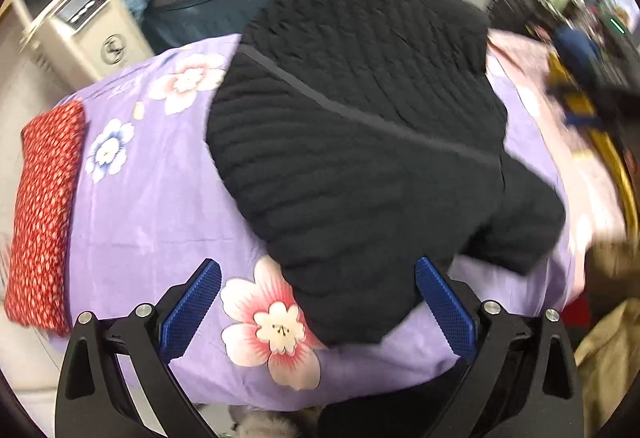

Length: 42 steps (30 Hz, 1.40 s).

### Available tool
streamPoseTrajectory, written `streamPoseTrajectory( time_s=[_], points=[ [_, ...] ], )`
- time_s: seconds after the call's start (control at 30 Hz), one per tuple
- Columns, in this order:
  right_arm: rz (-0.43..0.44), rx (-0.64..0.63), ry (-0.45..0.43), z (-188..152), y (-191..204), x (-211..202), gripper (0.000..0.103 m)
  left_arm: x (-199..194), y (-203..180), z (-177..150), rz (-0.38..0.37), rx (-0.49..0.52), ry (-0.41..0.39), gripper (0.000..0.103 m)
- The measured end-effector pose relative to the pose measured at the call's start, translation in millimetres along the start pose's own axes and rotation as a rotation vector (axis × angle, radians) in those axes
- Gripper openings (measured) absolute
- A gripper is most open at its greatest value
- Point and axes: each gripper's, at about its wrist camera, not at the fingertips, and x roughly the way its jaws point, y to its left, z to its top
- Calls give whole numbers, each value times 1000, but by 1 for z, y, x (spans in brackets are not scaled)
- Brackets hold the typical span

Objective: Fold large clothes

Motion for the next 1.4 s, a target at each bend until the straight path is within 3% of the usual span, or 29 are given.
streamPoseTrajectory(
  time_s=[0.17,0.4,0.47,0.5,0.53,0.57,0.63,0.67,0.83,0.9,1.03,1.2,1.4],
  points=[
    [106,162,42,23,-29,41,97,5,-18,-17,-38,65,27,92],
    [162,85,78,50,-16,103,94,36,-42,-9,90,130,17,90],
    [160,57,88,53,-12,123,79,58,-42,0,105,106,46,77],
    [160,45,99,55,-9,132,63,70,-42,4,123,84,77,67],
    [164,43,105,55,-8,136,54,82,-39,9,134,45,113,60],
    [163,46,105,56,-6,140,50,87,-36,11,140,15,132,49],
    [204,56,98,55,0,136,25,89,-30,12,138,-41,145,43],
    [221,47,95,55,6,130,20,83,-26,11,135,-56,128,39],
    [375,-68,10,54,48,68,9,55,-6,14,167,-64,61,21],
    [432,-132,-54,54,68,31,8,29,8,22,159,-96,-7,16],
    [484,-279,-230,51,115,-53,6,-50,33,52,148,-113,-225,12],
    [484,-522,-529,21,178,-170,6,-156,39,78,174,-52,-501,9],
    [634,-674,-771,-32,196,-311,6,-269,38,75,167,49,-779,9]
  ],
)
